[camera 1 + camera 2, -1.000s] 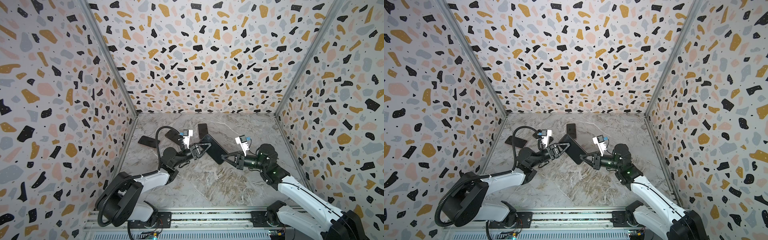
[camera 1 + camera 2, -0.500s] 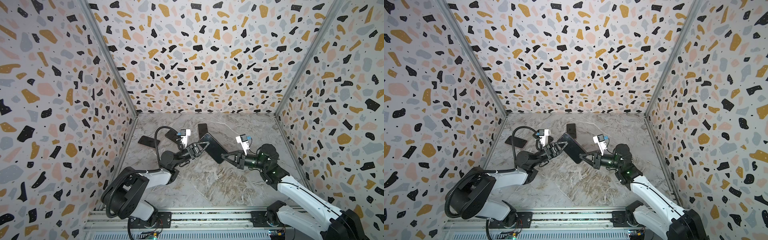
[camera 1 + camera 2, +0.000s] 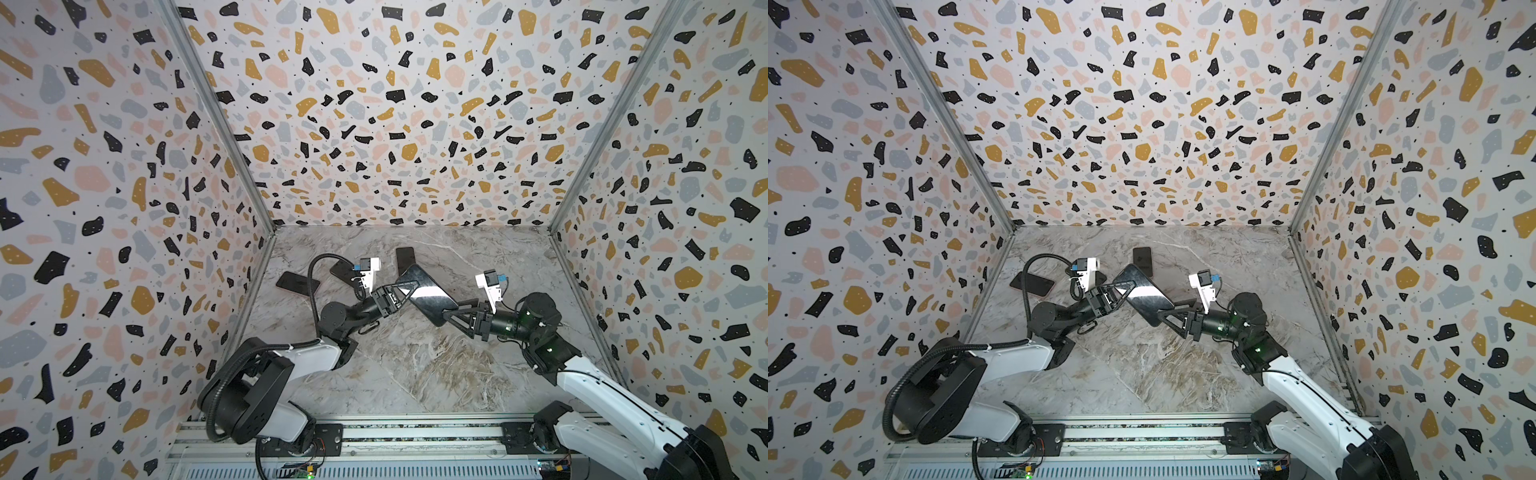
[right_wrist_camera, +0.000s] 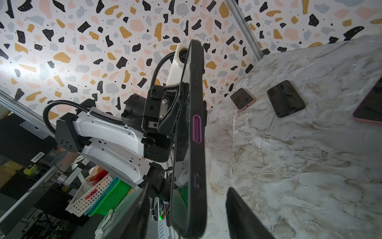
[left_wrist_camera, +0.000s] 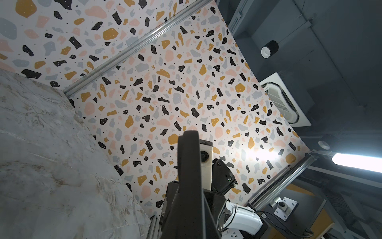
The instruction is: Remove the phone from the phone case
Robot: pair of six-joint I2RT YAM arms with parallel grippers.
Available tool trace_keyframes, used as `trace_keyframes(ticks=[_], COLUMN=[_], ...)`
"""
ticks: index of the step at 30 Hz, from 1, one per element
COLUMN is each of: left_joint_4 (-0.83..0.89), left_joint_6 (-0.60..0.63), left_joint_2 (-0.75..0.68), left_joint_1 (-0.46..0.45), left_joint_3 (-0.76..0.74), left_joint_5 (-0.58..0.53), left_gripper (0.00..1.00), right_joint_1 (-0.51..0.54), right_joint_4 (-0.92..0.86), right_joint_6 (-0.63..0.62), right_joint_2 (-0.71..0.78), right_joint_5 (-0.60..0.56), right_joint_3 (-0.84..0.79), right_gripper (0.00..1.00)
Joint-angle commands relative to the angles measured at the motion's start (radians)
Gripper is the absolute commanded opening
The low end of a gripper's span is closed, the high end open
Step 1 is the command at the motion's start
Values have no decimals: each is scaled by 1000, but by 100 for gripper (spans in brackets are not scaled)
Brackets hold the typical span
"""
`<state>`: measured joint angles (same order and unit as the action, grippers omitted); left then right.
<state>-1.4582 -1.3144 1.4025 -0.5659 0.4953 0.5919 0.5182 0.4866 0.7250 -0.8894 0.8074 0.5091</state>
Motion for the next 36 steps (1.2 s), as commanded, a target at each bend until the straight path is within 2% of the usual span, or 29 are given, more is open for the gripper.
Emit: trace_keyframes(ticks=[1,5,9,15,22,29,32,36], left_joint_4=[81,372,487,468,447,442,440,440], left_joint_6=[67,215,274,260,246,240,237,236], left_joint_2=[-121,-241,-294,-303,-296,-316,-318,-321], left_joint_1=[-8,-39,-68,-93,-123,-127,-128,-129], left_joint_3=[52,113,142,140,139,131,127,126], left_joint_5=[-64,-126,-176,-198,-203,-205,-202,-200], left_gripper=[0,0,0,0,0,0,0,0], right_joint_1=[18,85,182,268,272,272,272,272], right_joint_4=[63,131,224,256,344,354,353,348], right_joint_6=[-40,-53,-82,-111,-78,-64,-67,-67], right_joint_2=[92,182,208,174,94,94,99,83], right_joint_5=[-63,-155,-226,-309,-312,-326,-336,-338], right_joint_3=[-49,-130,-163,-146,-135,-147,-146,-133], right_gripper=[70,77,80,81,79,76,72,59])
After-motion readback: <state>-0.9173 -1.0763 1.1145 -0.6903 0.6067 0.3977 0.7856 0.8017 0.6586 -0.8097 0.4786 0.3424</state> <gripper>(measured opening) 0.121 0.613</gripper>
